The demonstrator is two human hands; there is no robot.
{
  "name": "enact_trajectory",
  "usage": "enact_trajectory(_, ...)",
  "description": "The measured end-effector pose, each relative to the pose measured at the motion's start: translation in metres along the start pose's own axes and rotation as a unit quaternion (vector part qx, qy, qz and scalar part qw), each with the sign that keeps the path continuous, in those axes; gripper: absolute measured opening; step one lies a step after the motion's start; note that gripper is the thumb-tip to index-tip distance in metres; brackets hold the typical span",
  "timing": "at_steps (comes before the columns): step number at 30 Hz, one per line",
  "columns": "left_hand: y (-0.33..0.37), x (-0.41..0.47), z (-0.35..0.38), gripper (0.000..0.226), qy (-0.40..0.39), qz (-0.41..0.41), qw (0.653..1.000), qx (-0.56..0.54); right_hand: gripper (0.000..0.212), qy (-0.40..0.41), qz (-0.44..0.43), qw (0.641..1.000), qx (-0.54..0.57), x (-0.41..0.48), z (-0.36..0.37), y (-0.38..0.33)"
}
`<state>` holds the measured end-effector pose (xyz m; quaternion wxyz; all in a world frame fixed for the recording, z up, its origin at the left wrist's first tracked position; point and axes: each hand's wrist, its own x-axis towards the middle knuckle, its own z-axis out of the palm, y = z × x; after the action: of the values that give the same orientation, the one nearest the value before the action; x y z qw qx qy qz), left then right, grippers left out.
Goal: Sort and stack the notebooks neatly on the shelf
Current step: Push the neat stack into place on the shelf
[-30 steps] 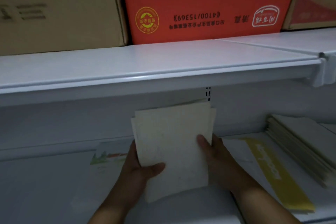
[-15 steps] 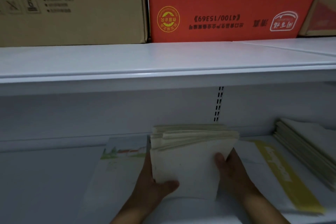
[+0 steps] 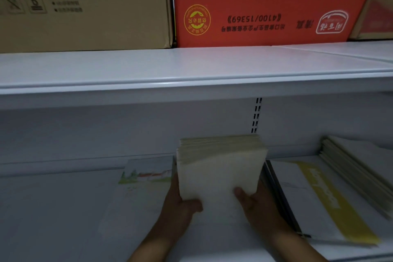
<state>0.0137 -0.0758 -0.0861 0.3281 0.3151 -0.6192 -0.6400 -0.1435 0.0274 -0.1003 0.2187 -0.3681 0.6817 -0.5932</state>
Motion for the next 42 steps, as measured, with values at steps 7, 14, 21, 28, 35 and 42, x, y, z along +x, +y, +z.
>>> enact_trajectory(7,0.019,0.016,0.000,0.030,-0.065,-0.204,0.976,-0.038,0.042,-0.061,0.177,0.970,-0.152,0.020,-0.017,-0.032)
enact_trajectory(14,0.023,0.026,0.007,0.028,-0.007,-0.251,0.966,-0.069,0.087,-0.072,0.271,0.949,-0.141,0.044,-0.010,-0.017)
enact_trajectory(21,0.043,0.019,-0.004,0.080,-0.145,-0.132,0.949,0.248,0.078,-0.095,0.218,0.924,-0.299,0.050,-0.020,-0.019)
enact_trajectory(28,0.016,0.001,0.010,0.120,-0.174,-0.017,0.793,0.583,0.143,-0.297,0.142,0.888,-0.321,0.027,-0.040,-0.021)
enact_trajectory(35,0.004,0.002,0.002,0.118,-0.142,0.024,0.801,0.581,0.141,-0.322,0.080,0.834,-0.440,0.019,-0.037,-0.017)
enact_trajectory(42,0.000,0.007,0.005,0.112,-0.092,0.030,0.805,0.586,0.120,-0.309,0.009,0.845,-0.436,0.034,-0.042,-0.004)
